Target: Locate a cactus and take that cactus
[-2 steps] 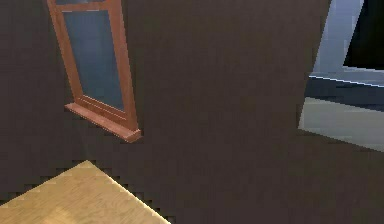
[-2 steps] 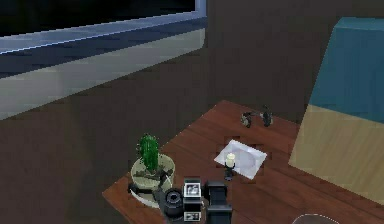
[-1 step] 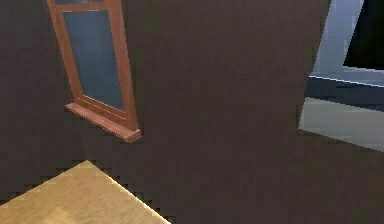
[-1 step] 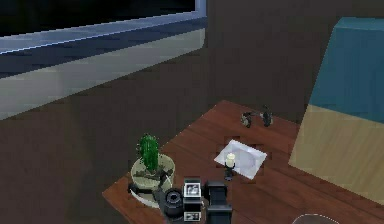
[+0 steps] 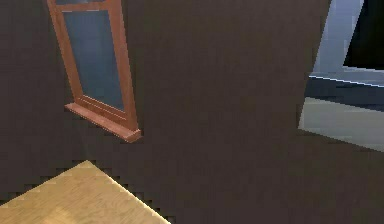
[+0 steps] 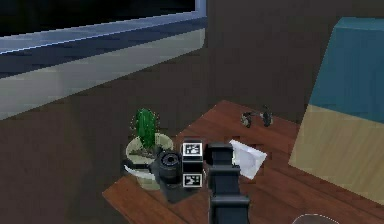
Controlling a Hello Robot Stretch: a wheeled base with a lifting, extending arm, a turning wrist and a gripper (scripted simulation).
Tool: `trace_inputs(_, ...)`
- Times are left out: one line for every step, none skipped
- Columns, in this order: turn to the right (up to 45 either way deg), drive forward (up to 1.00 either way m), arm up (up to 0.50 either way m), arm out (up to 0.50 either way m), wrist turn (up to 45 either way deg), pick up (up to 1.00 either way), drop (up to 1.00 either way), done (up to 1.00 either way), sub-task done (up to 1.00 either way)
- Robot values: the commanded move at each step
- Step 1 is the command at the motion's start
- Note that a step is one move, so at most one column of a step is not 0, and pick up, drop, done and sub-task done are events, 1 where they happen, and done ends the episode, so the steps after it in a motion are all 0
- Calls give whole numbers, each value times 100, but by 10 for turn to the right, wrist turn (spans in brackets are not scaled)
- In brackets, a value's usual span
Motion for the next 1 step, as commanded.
trace_inputs(0,0,0,0,0,0,0,100,0)
